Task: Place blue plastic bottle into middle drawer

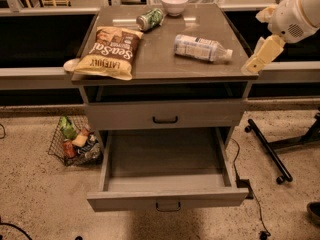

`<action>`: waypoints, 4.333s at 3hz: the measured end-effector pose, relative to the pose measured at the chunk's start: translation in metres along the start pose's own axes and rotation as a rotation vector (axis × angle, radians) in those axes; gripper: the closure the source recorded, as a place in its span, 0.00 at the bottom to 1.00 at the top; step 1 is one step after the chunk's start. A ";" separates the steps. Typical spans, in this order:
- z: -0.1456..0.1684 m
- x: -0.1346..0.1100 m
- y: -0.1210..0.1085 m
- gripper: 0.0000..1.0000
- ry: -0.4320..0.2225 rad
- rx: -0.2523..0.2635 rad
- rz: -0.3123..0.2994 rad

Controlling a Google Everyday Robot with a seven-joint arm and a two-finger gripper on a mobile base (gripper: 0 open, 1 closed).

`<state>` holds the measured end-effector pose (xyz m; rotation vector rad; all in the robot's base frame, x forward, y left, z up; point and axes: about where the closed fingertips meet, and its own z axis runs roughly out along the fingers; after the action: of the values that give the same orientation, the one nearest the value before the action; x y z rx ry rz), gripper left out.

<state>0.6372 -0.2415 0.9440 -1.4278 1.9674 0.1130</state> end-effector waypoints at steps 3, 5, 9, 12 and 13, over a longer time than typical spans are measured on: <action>0.053 -0.020 -0.037 0.00 -0.067 0.015 0.063; 0.116 -0.033 -0.052 0.00 -0.108 -0.014 0.167; 0.189 -0.020 -0.086 0.02 -0.152 -0.013 0.218; 0.179 -0.039 -0.076 0.71 -0.192 -0.018 0.176; 0.149 -0.073 -0.041 0.94 -0.302 -0.058 0.122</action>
Offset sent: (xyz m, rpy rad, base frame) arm 0.0837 0.0200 -0.0112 0.0984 -0.0492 -0.0322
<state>0.7557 -0.1324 0.8858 -1.2441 1.8100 0.4187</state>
